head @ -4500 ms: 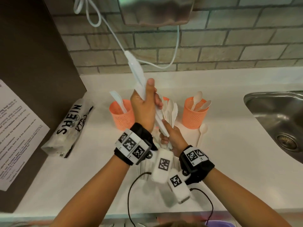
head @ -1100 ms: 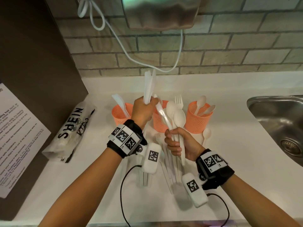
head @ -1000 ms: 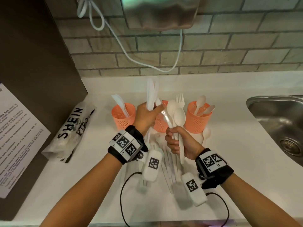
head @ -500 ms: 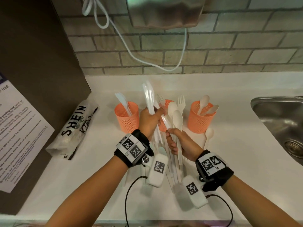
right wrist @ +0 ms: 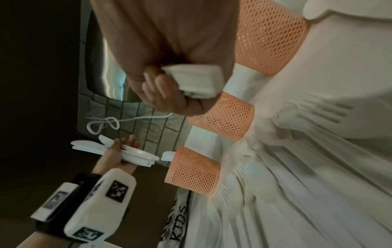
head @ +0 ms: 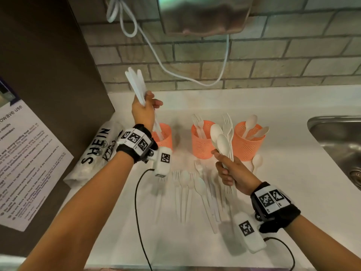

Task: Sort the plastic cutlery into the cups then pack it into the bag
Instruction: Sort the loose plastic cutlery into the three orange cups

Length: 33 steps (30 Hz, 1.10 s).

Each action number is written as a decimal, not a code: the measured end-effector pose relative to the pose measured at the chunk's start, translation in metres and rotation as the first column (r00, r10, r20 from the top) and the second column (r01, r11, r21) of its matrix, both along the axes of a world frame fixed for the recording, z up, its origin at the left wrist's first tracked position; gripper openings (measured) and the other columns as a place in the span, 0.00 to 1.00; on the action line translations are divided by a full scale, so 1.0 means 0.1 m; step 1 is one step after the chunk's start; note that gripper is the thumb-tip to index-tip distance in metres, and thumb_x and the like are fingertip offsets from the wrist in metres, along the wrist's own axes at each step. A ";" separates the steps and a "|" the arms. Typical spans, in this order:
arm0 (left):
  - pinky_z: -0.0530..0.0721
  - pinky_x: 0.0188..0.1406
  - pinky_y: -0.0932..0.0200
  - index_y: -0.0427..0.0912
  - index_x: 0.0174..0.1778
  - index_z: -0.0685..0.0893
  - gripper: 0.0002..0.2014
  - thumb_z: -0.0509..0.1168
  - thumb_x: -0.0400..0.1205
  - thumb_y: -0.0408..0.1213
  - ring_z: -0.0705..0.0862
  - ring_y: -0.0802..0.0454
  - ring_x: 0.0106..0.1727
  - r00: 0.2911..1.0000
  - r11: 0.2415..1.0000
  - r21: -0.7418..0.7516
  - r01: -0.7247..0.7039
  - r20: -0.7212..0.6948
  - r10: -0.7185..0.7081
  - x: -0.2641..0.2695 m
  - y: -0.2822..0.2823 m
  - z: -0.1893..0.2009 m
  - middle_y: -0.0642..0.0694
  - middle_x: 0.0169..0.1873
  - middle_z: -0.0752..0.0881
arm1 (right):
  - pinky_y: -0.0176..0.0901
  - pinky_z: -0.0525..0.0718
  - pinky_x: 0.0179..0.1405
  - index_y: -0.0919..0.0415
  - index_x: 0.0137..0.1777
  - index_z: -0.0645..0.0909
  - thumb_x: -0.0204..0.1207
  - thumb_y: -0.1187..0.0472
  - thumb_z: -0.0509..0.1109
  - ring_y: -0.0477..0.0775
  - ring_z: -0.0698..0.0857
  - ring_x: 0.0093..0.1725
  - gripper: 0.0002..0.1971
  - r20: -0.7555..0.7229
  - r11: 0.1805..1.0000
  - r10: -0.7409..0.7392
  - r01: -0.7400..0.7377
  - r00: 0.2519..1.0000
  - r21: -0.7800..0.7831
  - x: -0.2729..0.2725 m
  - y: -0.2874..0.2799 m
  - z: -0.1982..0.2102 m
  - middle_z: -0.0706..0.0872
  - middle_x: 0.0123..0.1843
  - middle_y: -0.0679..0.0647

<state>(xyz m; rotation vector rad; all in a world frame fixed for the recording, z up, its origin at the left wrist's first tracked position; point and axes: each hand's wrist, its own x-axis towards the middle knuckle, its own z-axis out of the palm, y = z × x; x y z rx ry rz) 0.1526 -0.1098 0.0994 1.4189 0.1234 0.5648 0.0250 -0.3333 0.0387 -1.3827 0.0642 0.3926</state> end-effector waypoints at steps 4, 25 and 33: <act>0.79 0.29 0.68 0.43 0.38 0.76 0.10 0.55 0.85 0.33 0.82 0.62 0.24 1.000 1.000 0.012 -0.012 -0.024 0.012 0.11 0.08 -0.20 0.34 0.34 0.82 | 0.29 0.58 0.13 0.59 0.61 0.70 0.81 0.53 0.60 0.41 0.60 0.15 0.14 0.012 1.000 0.000 0.000 1.000 -0.016 0.00 -0.03 0.02 0.66 0.20 0.46; 0.73 0.55 0.67 0.38 0.52 0.85 0.09 0.62 0.80 0.27 0.80 0.54 0.53 0.999 0.849 0.527 0.035 -0.032 -0.022 -0.43 -0.13 -0.30 0.44 0.54 0.82 | 0.29 0.58 0.10 0.54 0.62 0.78 0.71 0.57 0.62 0.39 0.59 0.13 0.18 -0.095 0.948 0.204 -0.172 0.974 0.269 -0.04 0.01 0.03 0.64 0.17 0.44; 0.82 0.30 0.67 0.40 0.52 0.83 0.11 0.55 0.86 0.35 0.85 0.60 0.32 0.750 0.804 -0.040 0.594 -0.334 -0.571 -0.93 -0.57 -0.28 0.48 0.38 0.87 | 0.29 0.62 0.12 0.55 0.58 0.83 0.62 0.56 0.75 0.40 0.65 0.16 0.22 -0.066 0.759 0.496 -0.396 0.866 0.516 -0.07 0.18 0.02 0.66 0.16 0.44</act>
